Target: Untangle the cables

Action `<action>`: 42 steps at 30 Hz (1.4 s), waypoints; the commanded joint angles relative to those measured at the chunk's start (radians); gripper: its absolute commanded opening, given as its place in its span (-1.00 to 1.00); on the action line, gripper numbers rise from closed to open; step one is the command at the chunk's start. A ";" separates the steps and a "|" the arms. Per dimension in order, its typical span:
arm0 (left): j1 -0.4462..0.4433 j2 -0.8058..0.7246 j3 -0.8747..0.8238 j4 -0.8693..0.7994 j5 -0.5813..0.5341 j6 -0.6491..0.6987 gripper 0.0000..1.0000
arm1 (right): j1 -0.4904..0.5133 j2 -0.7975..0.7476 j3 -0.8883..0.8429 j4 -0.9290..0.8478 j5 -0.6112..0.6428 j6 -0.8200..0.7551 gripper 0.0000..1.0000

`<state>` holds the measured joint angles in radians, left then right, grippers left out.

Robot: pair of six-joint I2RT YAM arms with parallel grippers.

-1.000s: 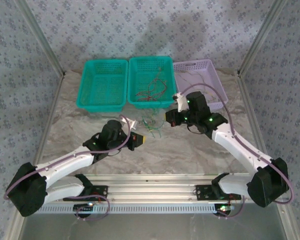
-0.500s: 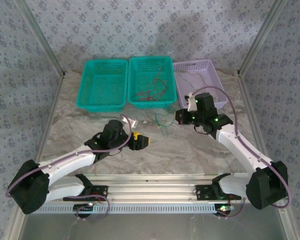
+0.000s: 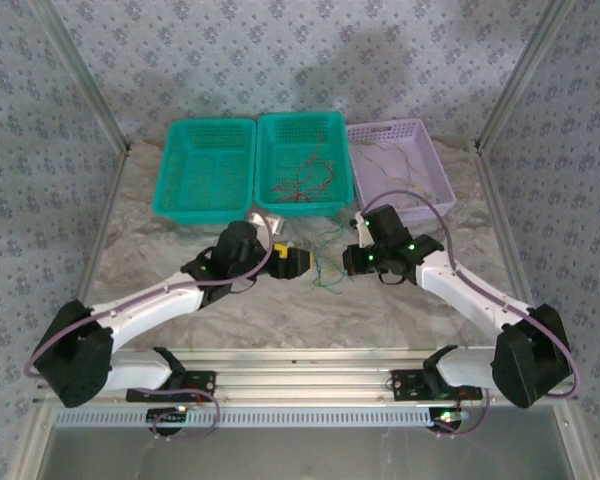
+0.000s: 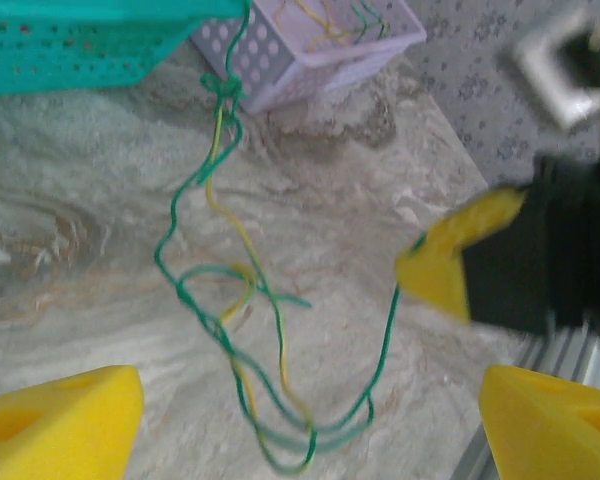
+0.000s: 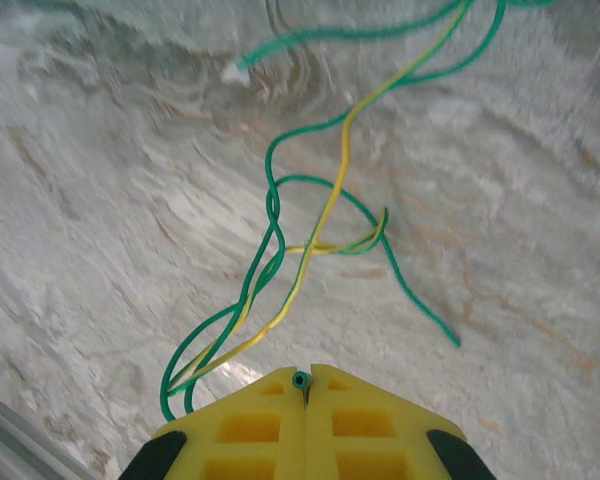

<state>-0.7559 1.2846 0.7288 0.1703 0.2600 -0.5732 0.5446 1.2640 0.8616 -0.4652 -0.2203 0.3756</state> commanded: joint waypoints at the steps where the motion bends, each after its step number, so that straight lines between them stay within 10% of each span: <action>1: -0.006 0.079 0.100 -0.046 -0.044 -0.014 0.76 | 0.008 -0.026 -0.042 -0.023 0.024 -0.011 -1.00; 22: -0.007 0.598 0.594 -0.244 -0.116 -0.037 0.72 | 0.014 -0.080 -0.084 0.022 -0.048 -0.009 -1.00; 42: -0.021 0.724 0.762 -0.330 -0.247 0.007 -0.11 | 0.017 -0.137 -0.099 0.022 -0.066 -0.012 -1.00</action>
<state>-0.7727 1.9938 1.4456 -0.1474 0.0418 -0.5739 0.5545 1.1408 0.7795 -0.4419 -0.2600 0.3737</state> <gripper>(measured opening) 0.451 0.050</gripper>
